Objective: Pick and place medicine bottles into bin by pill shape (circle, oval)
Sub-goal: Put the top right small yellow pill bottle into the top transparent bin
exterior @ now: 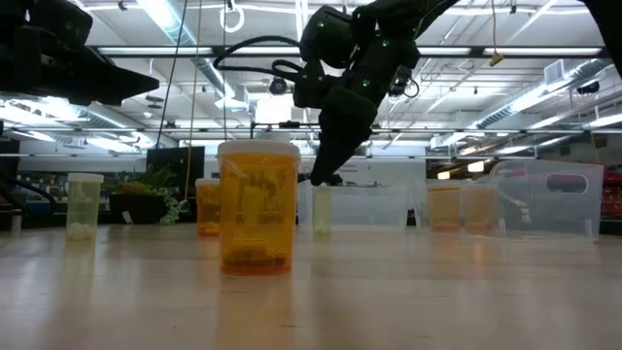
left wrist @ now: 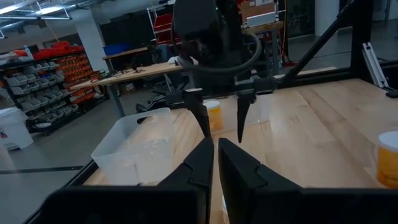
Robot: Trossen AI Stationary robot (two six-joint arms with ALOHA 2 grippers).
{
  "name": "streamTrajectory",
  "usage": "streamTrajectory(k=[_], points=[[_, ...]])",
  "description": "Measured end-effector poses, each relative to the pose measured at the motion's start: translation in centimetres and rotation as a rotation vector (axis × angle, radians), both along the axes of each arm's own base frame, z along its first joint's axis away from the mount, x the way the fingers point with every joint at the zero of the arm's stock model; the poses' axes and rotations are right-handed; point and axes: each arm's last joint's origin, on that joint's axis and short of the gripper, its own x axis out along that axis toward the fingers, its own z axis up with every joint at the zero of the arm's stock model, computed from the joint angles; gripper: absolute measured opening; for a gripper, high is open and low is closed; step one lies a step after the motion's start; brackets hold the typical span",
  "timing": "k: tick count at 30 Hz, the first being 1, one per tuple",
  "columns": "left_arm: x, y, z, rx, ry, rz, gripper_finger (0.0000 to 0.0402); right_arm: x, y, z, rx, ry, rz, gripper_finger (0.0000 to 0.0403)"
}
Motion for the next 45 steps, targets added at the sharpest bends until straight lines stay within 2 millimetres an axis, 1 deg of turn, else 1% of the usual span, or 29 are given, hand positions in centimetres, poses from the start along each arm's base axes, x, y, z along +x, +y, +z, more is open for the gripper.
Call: streamTrajectory(k=[4, 8, 12, 16, 19, 23, 29, 38, 42, 45], points=[[0.0, 0.0, 0.0, 0.000, 0.000, 0.000, 0.0039, 0.4, 0.5, 0.2, -0.008, -0.043, 0.059, 0.0254], [0.0, 0.0, 0.0, 0.000, 0.000, 0.000, 0.0039, 0.7, 1.0, 0.2, -0.056, -0.084, 0.111, 0.0272], [0.0, 0.0, 0.0, 0.000, 0.000, 0.000, 0.0033, 0.4, 0.7, -0.4, -0.091, -0.073, 0.093, 0.0285], [0.0, 0.0, 0.0, 0.000, 0.000, 0.000, 0.0028, -0.3, 0.3, -1.8, -0.092, -0.036, 0.079, 0.0287], [0.0, 0.0, 0.0, 0.000, 0.000, 0.000, 0.0028, -0.4, 0.4, -2.0, -0.091, -0.035, 0.082, 0.0284], [0.0, 0.0, 0.0, 0.000, 0.000, 0.000, 0.0034, -0.4, 0.4, -2.0, -0.093, -0.035, 0.088, 0.0264], [0.0, 0.0, 0.0, 0.000, 0.000, 0.000, 0.0039, -0.4, 0.1, -2.0, -0.087, -0.034, 0.080, 0.0220], [0.0, 0.0, 0.0, 0.000, 0.000, 0.000, 0.0028, -0.5, -0.2, -2.0, -0.070, -0.026, 0.048, 0.0163], [0.0, 0.0, 0.0, 0.000, 0.000, 0.000, 0.0032, -0.6, -0.5, -2.0, -0.063, -0.013, 0.027, 0.0143], [0.0, 0.0, 0.0, 0.000, 0.000, 0.000, 0.0037, -0.7, -0.7, -1.8, -0.072, 0.007, 0.014, 0.0135]])
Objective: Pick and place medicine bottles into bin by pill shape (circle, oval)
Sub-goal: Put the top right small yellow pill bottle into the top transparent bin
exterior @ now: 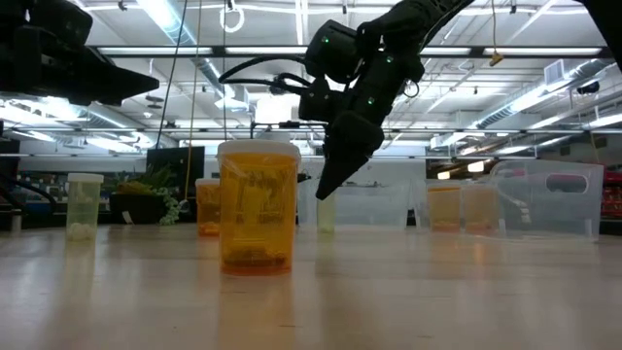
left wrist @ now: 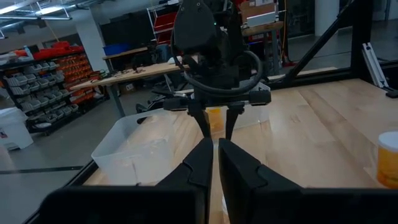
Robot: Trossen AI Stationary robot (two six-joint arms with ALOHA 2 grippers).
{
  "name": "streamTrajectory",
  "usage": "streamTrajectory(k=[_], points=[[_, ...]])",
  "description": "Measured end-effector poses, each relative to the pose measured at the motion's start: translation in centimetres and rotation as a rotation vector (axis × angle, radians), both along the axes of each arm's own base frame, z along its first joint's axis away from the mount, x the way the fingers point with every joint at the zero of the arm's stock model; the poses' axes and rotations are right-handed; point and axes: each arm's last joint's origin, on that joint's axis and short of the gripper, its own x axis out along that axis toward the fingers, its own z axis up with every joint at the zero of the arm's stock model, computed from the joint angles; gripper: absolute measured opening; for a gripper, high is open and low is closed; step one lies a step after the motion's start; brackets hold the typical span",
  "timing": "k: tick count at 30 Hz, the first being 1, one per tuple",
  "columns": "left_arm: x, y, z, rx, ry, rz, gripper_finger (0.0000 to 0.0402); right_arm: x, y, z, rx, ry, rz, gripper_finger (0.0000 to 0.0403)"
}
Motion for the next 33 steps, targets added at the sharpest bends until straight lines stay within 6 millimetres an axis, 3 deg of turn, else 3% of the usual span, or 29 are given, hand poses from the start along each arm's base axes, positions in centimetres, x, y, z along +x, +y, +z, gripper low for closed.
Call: streamTrajectory(k=[7, 16, 27, 33], points=[[0.0, 0.0, 0.0, 0.000, 0.000, 0.000, 0.0039, 0.0, -0.8, 0.9, -0.011, 0.032, -0.052, 0.0139], [0.0, 0.0, 0.0, 0.000, 0.000, 0.000, 0.0028, 0.3, -2.1, 3.7, -0.097, 0.077, -0.142, 0.0138], [0.0, 0.0, 0.0, 0.000, 0.000, 0.000, 0.0038, -0.1, -4.7, 7.0, -0.121, 0.124, -0.239, 0.0138], [0.0, 0.0, 0.0, 0.000, 0.000, 0.000, 0.0032, -0.5, -7.4, 8.2, -0.140, 0.100, -0.271, 0.0138]])
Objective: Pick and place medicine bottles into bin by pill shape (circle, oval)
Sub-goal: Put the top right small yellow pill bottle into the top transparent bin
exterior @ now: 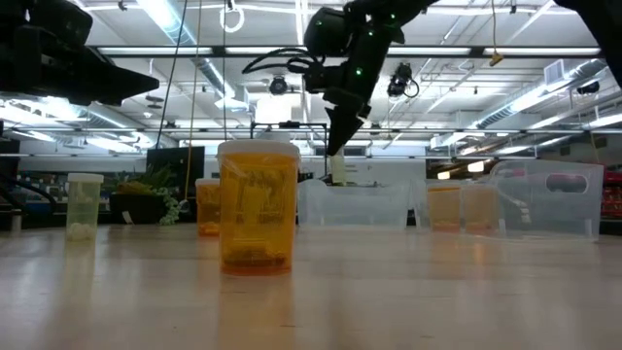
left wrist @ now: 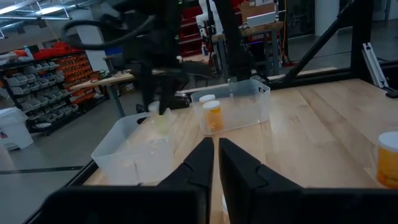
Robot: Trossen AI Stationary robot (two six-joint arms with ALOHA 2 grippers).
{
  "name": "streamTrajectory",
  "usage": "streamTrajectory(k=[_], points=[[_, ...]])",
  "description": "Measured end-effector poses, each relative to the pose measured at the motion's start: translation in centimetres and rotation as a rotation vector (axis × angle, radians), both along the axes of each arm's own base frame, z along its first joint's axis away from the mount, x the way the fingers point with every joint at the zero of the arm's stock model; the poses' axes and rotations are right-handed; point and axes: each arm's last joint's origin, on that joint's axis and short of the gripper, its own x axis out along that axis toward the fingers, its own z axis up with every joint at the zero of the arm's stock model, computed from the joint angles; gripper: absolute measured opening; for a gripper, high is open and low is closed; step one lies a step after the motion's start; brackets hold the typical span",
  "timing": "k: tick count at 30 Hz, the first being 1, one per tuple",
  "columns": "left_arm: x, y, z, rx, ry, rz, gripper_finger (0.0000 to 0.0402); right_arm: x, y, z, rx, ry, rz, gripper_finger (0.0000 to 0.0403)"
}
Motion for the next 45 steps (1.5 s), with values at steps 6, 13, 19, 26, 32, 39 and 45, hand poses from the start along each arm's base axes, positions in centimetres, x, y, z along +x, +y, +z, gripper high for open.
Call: streamTrajectory(k=[6, 13, 19, 26, 32, 39, 45], points=[[0.0, 0.0, 0.0, 0.000, 0.000, 0.000, 0.0029, -1.1, -3.6, 0.0, 0.010, -0.019, -0.068, 0.0138], [0.0, 0.0, 0.0, 0.000, 0.000, 0.000, 0.0039, -3.0, -8.0, -1.5, 0.051, -0.084, -0.173, 0.0138], [0.0, 0.0, 0.0, 0.000, 0.000, 0.000, 0.0037, -5.0, -10.1, -4.0, 0.106, -0.076, -0.268, 0.0138], [0.0, 0.0, 0.0, 0.000, 0.000, 0.000, 0.0028, -6.3, -10.8, -6.5, 0.122, -0.072, -0.323, 0.0138], [0.0, 0.0, 0.0, 0.000, 0.000, 0.000, 0.0032, -6.4, -11.0, -6.5, 0.120, -0.083, -0.333, 0.0138], [0.0, 0.0, 0.0, 0.000, 0.000, 0.000, 0.0038, -6.4, -11.0, -6.5, 0.122, -0.084, -0.337, 0.0142], [0.0, 0.0, 0.0, 0.000, 0.000, 0.000, 0.0031, -6.4, -10.9, -6.5, 0.122, -0.084, -0.337, 0.0166]])
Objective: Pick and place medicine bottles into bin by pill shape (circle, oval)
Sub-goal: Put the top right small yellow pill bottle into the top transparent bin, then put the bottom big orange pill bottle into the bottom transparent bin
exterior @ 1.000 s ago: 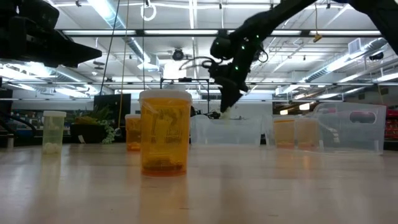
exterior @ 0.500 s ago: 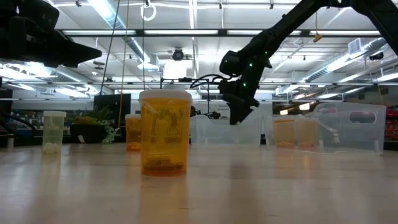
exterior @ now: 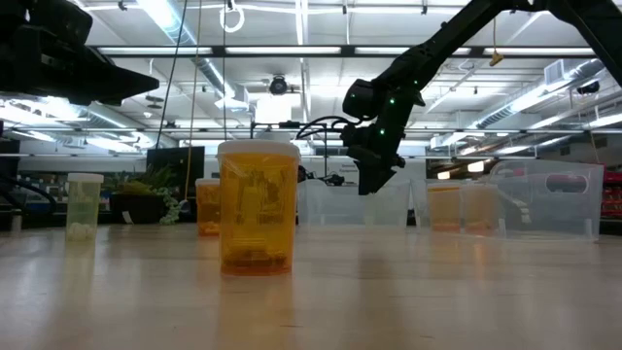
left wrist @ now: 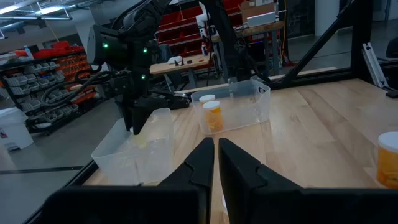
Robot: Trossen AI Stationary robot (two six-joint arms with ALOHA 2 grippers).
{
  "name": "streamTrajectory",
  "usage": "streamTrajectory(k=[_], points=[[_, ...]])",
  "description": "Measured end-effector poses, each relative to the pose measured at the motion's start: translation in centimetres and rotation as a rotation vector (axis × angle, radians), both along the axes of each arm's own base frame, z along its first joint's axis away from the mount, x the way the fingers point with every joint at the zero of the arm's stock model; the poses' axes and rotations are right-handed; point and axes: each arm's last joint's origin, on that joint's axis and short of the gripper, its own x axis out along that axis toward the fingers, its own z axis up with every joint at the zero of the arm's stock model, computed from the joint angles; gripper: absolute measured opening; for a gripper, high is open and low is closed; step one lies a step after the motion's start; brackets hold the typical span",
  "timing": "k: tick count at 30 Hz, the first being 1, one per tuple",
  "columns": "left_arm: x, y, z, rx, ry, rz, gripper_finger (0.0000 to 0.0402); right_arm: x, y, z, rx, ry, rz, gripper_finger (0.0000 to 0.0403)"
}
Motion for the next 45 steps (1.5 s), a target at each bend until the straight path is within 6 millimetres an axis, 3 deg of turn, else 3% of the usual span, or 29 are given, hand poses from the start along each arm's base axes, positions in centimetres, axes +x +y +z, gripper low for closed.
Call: streamTrajectory(k=[11, 19, 27, 33, 45], points=[[0.0, 0.0, 0.0, 0.000, 0.000, 0.000, 0.0038, 0.0, 0.0, 0.2, -0.007, 0.014, -0.003, 0.0177], [0.0, 0.0, 0.0, 0.000, 0.000, 0.000, 0.0031, 0.5, -0.1, 1.6, -0.023, 0.007, 0.016, 0.0177], [0.0, 0.0, 0.0, 0.000, 0.000, 0.000, 0.0034, 2.3, 1.4, 3.8, -0.048, -0.016, 0.085, 0.0177], [0.0, 0.0, 0.0, 0.000, 0.000, 0.000, 0.0040, 4.5, 4.3, 5.0, -0.069, -0.053, 0.176, 0.0177], [0.0, 0.0, 0.0, 0.000, 0.000, 0.000, 0.0028, 8.0, 14.0, 5.2, -0.065, -0.071, 0.427, 0.0177]])
